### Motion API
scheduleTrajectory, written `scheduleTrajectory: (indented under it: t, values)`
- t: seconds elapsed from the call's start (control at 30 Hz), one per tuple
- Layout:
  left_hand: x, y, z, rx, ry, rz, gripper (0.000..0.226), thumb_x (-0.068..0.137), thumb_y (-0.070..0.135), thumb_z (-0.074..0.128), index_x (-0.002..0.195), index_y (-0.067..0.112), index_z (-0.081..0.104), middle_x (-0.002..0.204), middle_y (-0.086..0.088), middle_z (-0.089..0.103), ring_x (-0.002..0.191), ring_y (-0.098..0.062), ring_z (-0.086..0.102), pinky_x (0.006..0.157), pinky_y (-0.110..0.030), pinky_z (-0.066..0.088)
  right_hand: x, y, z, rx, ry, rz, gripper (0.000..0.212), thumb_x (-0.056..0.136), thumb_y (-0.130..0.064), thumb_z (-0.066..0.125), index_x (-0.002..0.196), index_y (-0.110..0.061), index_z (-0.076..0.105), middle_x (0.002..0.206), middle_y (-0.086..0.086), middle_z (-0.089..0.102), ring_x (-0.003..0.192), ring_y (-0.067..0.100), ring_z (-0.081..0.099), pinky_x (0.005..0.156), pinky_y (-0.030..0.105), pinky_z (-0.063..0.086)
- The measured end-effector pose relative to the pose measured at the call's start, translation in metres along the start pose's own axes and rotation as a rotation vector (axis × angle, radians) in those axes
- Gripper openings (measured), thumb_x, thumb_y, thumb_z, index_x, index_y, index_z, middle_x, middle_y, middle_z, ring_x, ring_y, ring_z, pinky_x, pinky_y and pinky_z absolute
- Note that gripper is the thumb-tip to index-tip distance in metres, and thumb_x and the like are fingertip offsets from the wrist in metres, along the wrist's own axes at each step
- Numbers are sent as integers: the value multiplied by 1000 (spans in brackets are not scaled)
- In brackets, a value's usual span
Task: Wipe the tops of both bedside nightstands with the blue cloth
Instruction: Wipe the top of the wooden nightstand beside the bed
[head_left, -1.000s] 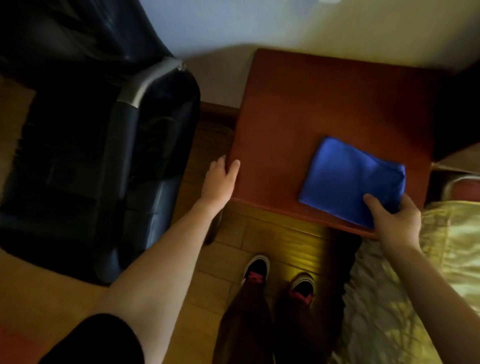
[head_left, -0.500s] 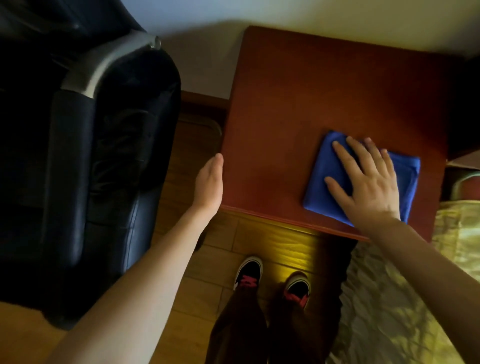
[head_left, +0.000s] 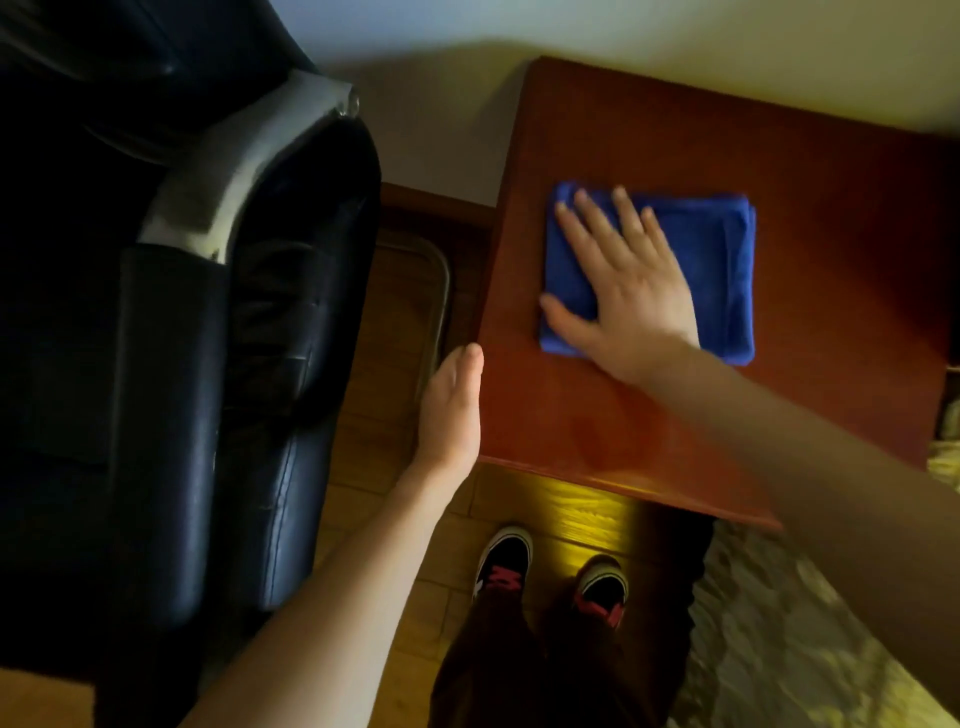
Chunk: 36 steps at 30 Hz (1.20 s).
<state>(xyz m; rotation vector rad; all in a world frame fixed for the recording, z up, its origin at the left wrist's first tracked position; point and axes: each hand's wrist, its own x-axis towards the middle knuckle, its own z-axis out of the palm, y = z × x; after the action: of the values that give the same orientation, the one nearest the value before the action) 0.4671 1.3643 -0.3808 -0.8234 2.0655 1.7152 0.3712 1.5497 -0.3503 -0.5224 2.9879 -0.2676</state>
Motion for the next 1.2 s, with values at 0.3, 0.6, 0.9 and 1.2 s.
scheduleTrajectory:
  t: [0.3, 0.6, 0.9, 1.2]
  values:
    - [2, -6, 3, 55, -7, -13, 60, 91, 62, 35, 133, 25, 54, 88, 50, 48, 88, 38, 42, 76, 1, 32, 100, 12, -11, -77, 48, 168, 73, 93, -61, 23, 156, -25, 16, 163, 1, 18, 150, 33, 8, 121, 48, 2]
    - [1, 1, 3, 18, 16, 12, 50, 85, 67, 38, 111, 35, 66, 103, 19, 70, 101, 4, 62, 94, -27, 48, -72, -61, 10, 22, -62, 80, 74, 92, -56, 39, 156, -25, 17, 163, 0, 16, 151, 29, 4, 122, 45, 1]
    - [0, 5, 1, -14, 6, 54, 27, 91, 53, 40, 85, 47, 66, 85, 26, 70, 82, 6, 63, 74, -17, 48, -68, -60, 11, -60, -85, -113, 70, 95, -53, 34, 155, -20, 20, 162, 2, 19, 150, 30, 8, 122, 44, 1]
    - [-4, 9, 1, 43, -1, 59, 28, 94, 56, 37, 83, 77, 50, 85, 55, 54, 88, 32, 49, 67, 8, 35, 133, -12, -8, -108, -20, 152, 72, 93, -59, 17, 156, -23, 14, 164, 2, 16, 150, 30, 9, 122, 45, 4]
